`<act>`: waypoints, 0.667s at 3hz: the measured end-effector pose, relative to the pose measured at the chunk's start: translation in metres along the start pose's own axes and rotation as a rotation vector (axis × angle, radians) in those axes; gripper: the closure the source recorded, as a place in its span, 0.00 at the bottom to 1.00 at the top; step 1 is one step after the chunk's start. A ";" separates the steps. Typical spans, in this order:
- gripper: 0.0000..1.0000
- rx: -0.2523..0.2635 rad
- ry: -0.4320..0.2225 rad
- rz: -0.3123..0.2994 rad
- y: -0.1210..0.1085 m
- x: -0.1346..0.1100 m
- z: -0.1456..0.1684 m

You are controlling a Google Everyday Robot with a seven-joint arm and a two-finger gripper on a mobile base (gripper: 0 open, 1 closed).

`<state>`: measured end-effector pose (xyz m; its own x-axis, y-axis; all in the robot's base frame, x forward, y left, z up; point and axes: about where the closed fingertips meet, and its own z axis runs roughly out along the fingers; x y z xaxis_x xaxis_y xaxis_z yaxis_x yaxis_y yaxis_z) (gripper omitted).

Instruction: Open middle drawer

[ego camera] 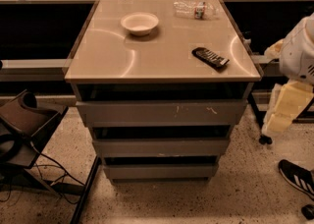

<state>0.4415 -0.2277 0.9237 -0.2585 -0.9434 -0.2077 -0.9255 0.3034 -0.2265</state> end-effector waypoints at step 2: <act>0.00 -0.102 0.004 0.047 0.016 0.028 0.059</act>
Offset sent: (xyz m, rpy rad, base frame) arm -0.0111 -0.0187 -0.0939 0.0780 0.1517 -0.0265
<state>0.4353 -0.2415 0.8584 -0.3034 -0.9289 -0.2124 -0.9356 0.3326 -0.1180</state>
